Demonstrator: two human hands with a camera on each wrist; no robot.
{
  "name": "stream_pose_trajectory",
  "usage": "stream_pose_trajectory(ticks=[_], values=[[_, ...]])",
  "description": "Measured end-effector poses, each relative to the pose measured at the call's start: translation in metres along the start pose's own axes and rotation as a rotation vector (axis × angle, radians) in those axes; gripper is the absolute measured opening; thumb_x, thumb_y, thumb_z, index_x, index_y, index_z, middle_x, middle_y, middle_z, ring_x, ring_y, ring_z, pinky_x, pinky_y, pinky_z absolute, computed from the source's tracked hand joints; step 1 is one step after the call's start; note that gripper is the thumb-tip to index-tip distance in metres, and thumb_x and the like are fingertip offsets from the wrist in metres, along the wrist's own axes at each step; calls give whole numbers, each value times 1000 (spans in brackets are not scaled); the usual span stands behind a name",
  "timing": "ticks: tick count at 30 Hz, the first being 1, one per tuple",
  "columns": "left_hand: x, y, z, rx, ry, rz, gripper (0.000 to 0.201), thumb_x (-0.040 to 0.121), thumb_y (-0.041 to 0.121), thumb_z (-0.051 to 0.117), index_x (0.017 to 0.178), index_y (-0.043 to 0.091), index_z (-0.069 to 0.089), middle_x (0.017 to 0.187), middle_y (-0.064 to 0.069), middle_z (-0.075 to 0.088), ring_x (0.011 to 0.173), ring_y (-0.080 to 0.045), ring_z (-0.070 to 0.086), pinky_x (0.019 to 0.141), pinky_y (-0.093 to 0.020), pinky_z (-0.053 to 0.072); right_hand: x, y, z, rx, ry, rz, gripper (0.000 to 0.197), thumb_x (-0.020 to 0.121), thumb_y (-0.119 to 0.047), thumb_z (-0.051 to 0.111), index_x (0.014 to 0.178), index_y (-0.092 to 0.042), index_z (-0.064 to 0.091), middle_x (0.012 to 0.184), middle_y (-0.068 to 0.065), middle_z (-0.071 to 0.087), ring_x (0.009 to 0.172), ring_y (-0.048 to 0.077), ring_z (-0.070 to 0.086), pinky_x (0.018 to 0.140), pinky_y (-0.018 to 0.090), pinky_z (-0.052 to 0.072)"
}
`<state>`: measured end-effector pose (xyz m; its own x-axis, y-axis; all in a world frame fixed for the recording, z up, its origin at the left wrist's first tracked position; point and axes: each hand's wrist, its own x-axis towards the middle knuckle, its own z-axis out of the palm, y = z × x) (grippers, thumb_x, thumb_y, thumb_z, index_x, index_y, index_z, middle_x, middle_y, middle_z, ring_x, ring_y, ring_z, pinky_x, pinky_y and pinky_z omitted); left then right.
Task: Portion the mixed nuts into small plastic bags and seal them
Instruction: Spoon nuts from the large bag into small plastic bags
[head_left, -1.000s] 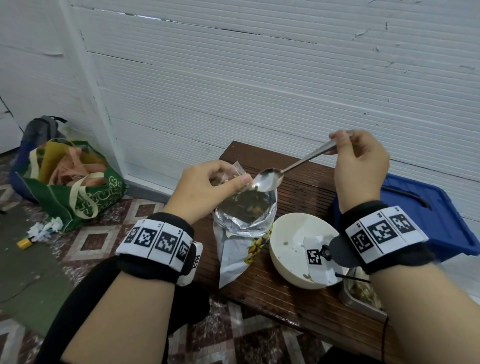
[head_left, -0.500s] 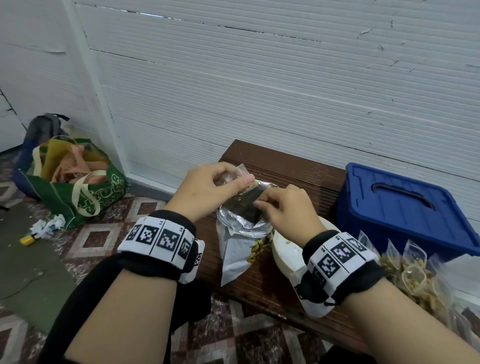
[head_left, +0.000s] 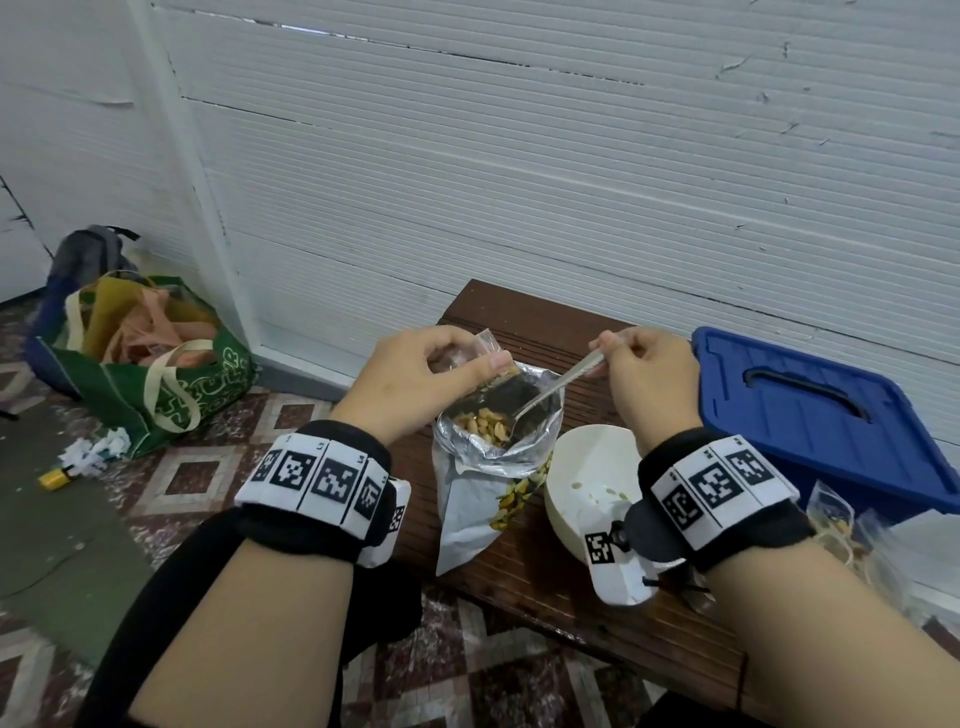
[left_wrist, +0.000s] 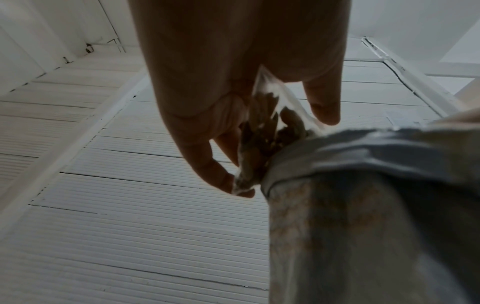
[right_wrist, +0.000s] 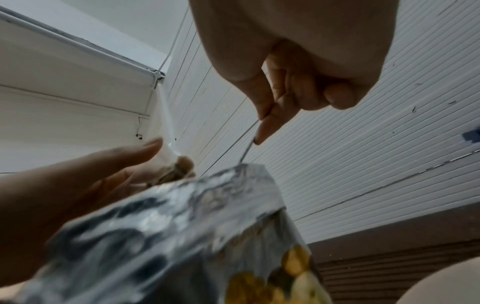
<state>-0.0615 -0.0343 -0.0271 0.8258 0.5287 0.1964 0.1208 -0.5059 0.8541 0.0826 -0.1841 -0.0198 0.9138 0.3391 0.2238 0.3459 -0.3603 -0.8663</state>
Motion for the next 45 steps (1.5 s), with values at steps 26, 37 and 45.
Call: stream_pose_trajectory(ticks=[26, 37, 45], values=[[0, 9, 10, 157, -87, -14, 46, 62, 54, 81, 101, 34, 69, 93, 20, 66, 90, 5, 59, 81, -17, 50, 26, -25, -28, 17, 94, -5, 35, 94, -16, 54, 60, -20, 63, 80, 1, 65, 75, 13, 57, 68, 22, 41], [3, 8, 18, 261, -76, 19, 57, 64, 57, 79, 112, 29, 68, 97, 17, 65, 93, 0, 58, 85, -22, 49, 22, -23, -18, 20, 74, -19, 35, 93, -21, 56, 59, -22, 63, 76, 0, 66, 74, 16, 57, 70, 27, 45], [3, 6, 19, 236, -33, 36, 48, 70, 44, 81, 112, 28, 66, 95, 17, 64, 92, -1, 61, 84, -22, 51, 15, -30, -21, 145, 77, -235, 23, 96, -21, 54, 77, -28, 65, 70, -9, 67, 83, 12, 66, 79, 16, 46]])
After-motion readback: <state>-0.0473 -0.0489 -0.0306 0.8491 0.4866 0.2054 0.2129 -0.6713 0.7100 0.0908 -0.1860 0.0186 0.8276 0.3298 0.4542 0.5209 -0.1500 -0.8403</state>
